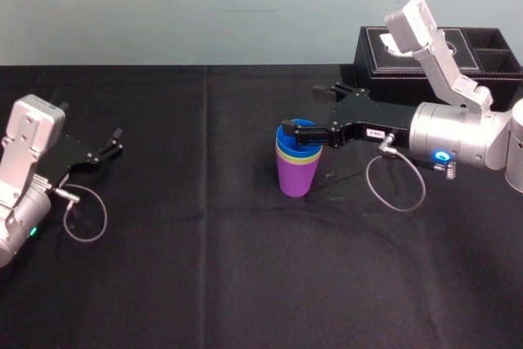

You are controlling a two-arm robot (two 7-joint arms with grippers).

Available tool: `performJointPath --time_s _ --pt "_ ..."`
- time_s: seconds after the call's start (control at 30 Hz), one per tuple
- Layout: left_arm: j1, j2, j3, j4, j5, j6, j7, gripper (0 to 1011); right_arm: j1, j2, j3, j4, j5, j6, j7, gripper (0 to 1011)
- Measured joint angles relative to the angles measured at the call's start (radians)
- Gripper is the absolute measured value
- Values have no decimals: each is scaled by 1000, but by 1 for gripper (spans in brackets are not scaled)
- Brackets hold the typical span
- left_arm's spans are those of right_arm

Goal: Stack the three plastic cups sequentially using one hand.

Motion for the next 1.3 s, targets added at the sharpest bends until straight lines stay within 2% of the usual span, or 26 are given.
performJointPath --time_s 0.6,0.8,1.0,1.13,1.17,1.3 --pt "0 0 0 0 0 0 0 1011 0 -1 -1 0 -1 0 -1 1004" --pt "0 0 0 0 0 0 0 1011 -6 -9 2 -26 -15 5 -32 1004" --pt "0 0 0 0 0 0 0 1012 -40 2 52 -54 -4 -8 -72 1004" --pt "0 0 0 0 0 0 0 1011 -70 20 101 -64 13 -26 -96 1004" --pt "0 0 0 0 0 0 0 1011 -70 20 101 -64 13 -26 -96 1004" --pt "0 0 0 0 0 0 0 1011 -100 39 152 -64 30 -47 -115 1004"
